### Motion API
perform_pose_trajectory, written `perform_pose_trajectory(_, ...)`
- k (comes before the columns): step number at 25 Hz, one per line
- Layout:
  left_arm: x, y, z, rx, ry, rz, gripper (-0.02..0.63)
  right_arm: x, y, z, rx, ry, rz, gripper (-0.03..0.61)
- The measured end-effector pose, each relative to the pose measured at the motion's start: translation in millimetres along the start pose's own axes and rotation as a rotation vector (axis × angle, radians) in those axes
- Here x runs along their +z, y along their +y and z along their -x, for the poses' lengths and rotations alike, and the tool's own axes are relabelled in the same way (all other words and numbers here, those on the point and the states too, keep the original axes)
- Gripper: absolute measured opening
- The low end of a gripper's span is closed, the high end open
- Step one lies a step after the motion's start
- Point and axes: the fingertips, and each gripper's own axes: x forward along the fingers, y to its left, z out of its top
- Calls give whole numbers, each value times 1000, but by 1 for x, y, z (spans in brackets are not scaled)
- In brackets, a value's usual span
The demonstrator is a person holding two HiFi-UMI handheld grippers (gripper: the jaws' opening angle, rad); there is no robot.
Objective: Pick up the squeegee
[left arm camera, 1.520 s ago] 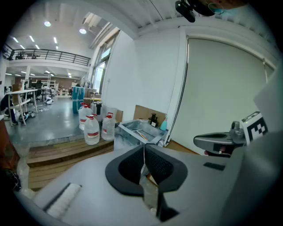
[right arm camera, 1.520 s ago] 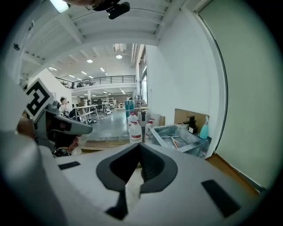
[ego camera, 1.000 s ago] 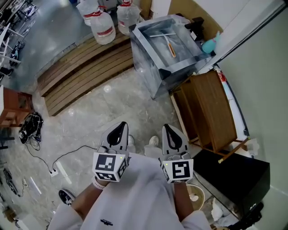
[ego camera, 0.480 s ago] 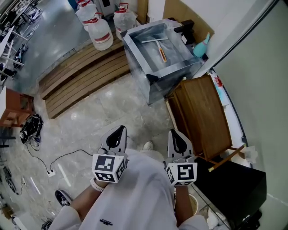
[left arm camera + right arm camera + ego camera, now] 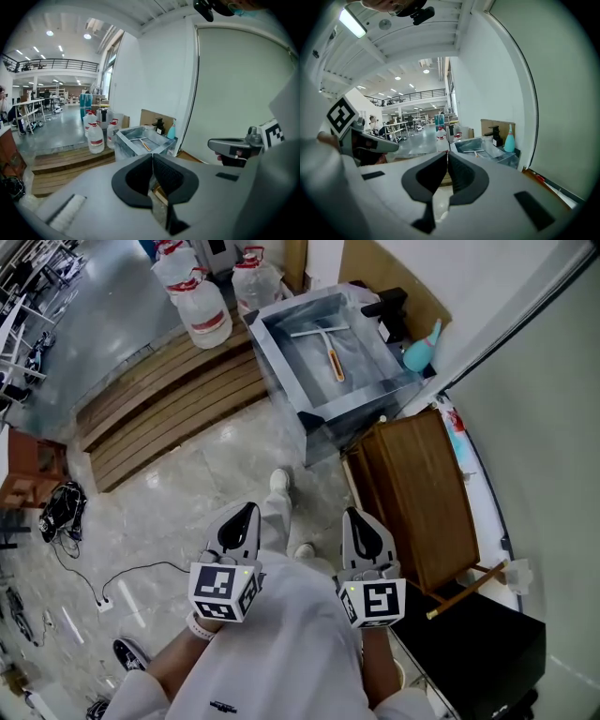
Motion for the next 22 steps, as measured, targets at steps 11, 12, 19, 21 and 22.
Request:
perform_pose_trajectory(11,89,65,-131,-77,-10,9,11,43,-33,-150,-13,51,50,6)
perform_pose_trajectory(12,98,73,-142,-85,-9,7,11,49,-35,-165,-17,54,53,6)
perform_pose_trajectory(19,151,127,-215,-145,0,7,11,82,-53,-263,-64,87,53,7)
perform_pose_trajectory(21,163,137,-231,-156,-2,12,11,89,-58,-283,-75,97,57,6)
perform_pose_trajectory(22,168,142,-238,-158,-3,17,11,92,-61,-292,-79,101,59,6)
